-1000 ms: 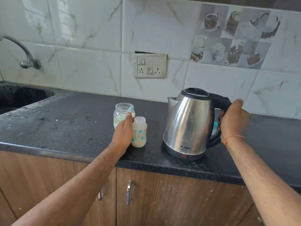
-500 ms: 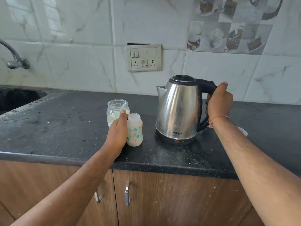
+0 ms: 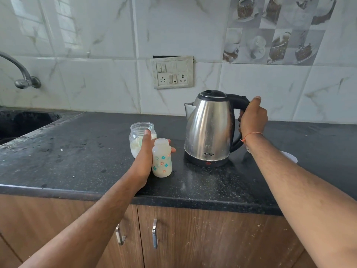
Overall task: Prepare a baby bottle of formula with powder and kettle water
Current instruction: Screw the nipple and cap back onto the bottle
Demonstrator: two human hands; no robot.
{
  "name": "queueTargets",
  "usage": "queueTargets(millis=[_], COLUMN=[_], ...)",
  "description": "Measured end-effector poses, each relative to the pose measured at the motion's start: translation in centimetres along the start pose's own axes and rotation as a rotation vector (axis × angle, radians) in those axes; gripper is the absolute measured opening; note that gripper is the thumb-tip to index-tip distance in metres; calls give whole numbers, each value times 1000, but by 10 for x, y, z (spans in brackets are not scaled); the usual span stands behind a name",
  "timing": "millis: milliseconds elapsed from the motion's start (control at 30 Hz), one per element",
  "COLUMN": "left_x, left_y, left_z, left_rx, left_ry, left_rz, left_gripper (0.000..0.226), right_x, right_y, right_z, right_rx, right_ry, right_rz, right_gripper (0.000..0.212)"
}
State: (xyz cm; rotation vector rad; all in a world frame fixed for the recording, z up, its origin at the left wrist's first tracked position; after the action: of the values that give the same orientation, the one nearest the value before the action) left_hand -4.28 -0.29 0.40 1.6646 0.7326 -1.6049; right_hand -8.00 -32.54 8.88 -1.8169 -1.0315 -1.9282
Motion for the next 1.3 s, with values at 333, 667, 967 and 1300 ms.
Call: queueTargets(millis=[333,667,967,1300], left_x=[-3,-1,2,1], left_y=[-11,-10,-11,-11], left_z=[-13,-2,6,10], left_rx=[118,167,217,351], left_ry=[-1,275,479,574], left_rz=[47,38,-3,-54], left_gripper=[95,101,40,86], right_x=[15,-32,-51,-49], right_y=[-9,-21,-31,-34], right_z=[-24,-89,-88,-83], right_rx=[263,306,345,333], right_ry=[-283,-793,-711,-599], right_rz=[-11,19,105,44], right_gripper=[80,62,72,68])
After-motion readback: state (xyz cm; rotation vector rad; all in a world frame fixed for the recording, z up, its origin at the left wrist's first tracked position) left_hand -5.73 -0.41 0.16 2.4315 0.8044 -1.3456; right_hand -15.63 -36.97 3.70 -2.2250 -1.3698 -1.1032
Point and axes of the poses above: each hand's wrist, its own y-axis towards the middle knuckle, its own z-axis out of the palm, x = y × z, the point moved 2 cm from there along y, towards the middle knuckle, and after that the axes turned 15 degrees about x, right-handed, at the moved point
